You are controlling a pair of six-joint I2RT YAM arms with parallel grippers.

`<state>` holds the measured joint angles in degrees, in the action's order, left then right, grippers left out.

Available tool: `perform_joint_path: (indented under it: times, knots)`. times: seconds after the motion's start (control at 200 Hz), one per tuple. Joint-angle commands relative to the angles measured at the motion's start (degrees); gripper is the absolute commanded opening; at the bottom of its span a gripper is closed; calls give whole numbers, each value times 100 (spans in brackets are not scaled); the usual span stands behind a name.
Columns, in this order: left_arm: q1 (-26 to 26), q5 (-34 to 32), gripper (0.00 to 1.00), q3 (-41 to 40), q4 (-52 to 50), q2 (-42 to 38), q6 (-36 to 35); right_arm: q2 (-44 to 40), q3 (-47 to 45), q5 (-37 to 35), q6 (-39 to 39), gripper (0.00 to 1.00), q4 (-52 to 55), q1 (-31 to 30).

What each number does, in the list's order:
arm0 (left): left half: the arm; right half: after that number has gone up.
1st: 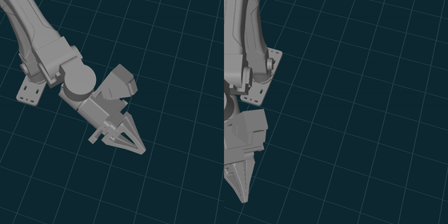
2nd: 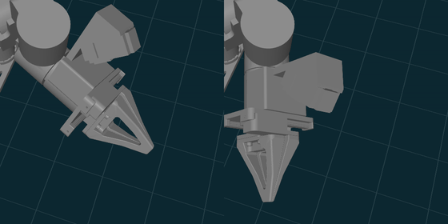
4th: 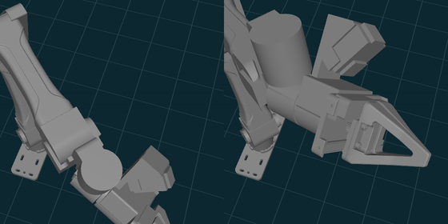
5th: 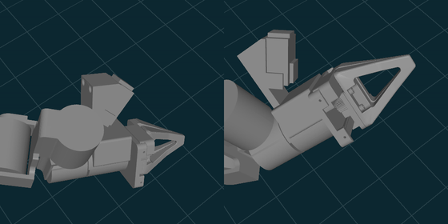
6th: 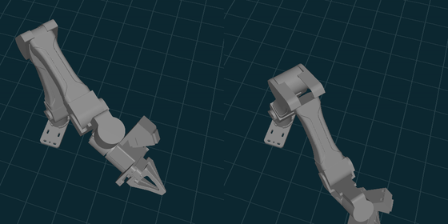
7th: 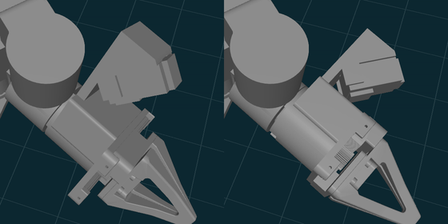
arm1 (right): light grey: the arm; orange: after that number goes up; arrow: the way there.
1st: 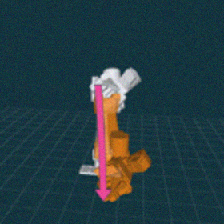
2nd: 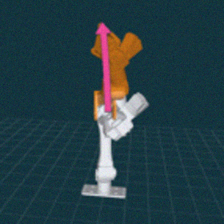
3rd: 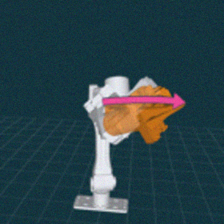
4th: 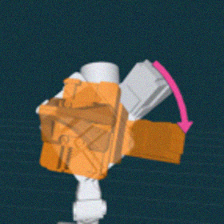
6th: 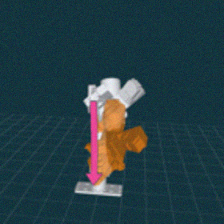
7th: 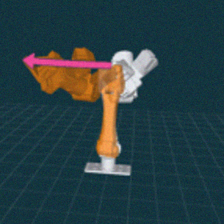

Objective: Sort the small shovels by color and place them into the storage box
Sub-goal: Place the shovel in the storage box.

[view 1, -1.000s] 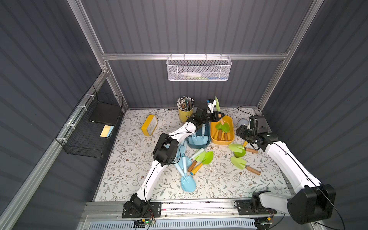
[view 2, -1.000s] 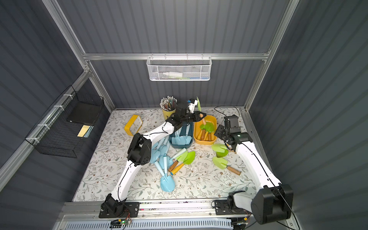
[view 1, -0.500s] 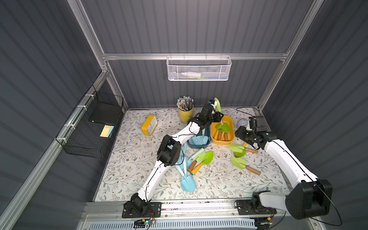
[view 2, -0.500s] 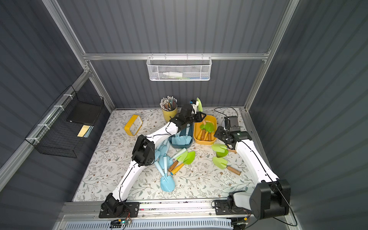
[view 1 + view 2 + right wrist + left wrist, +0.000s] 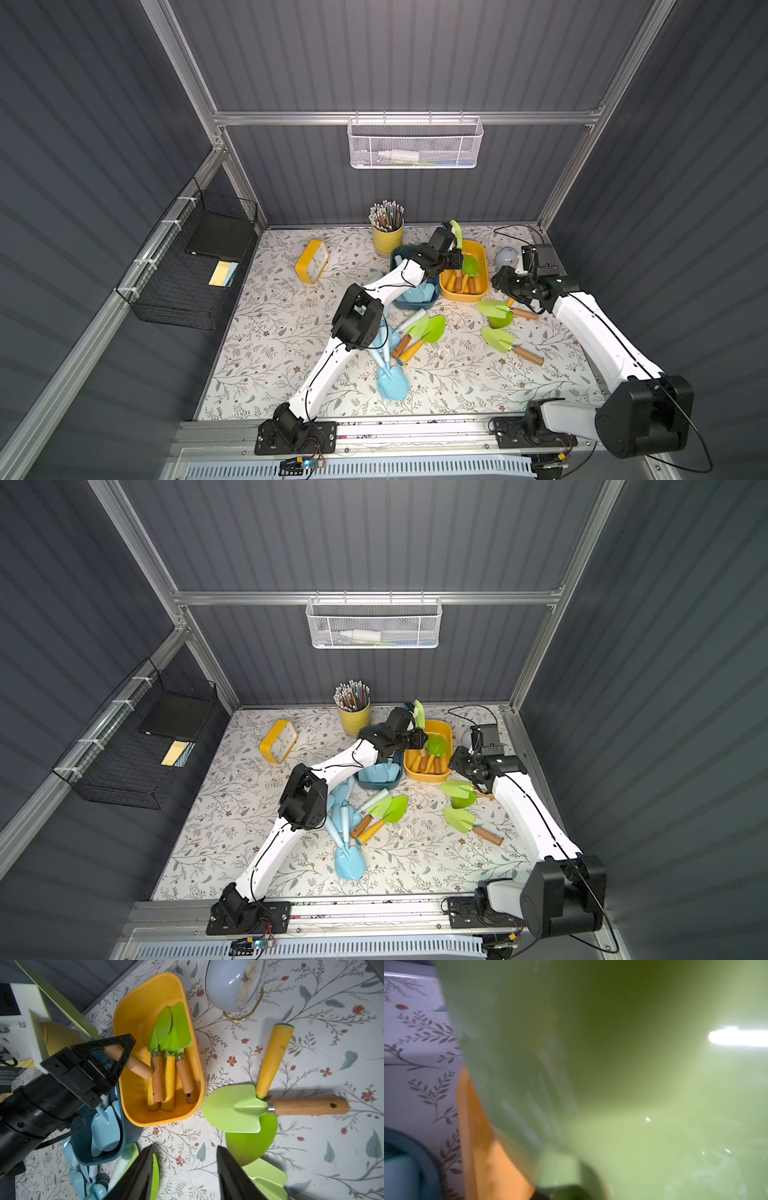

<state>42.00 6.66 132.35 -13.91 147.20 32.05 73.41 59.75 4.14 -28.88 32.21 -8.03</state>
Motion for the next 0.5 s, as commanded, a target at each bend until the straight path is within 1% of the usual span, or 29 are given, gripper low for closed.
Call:
perform_joint_path:
  times: [0.0,0.095,0.35,0.495]
  knots:
    - [27,-276,0,-51,-521,-68,-202,-108,-133,60,59,53,106,37]
    - [32,-323,0,-49,-752,-94,-236,-107,-204,121,47,53,70,43]
    - [117,-200,0,-41,-1332,-52,-424,-30,-296,289,72,53,92,63]
    - [158,-143,0,-108,-1463,-66,-494,-35,-373,306,59,53,30,73]
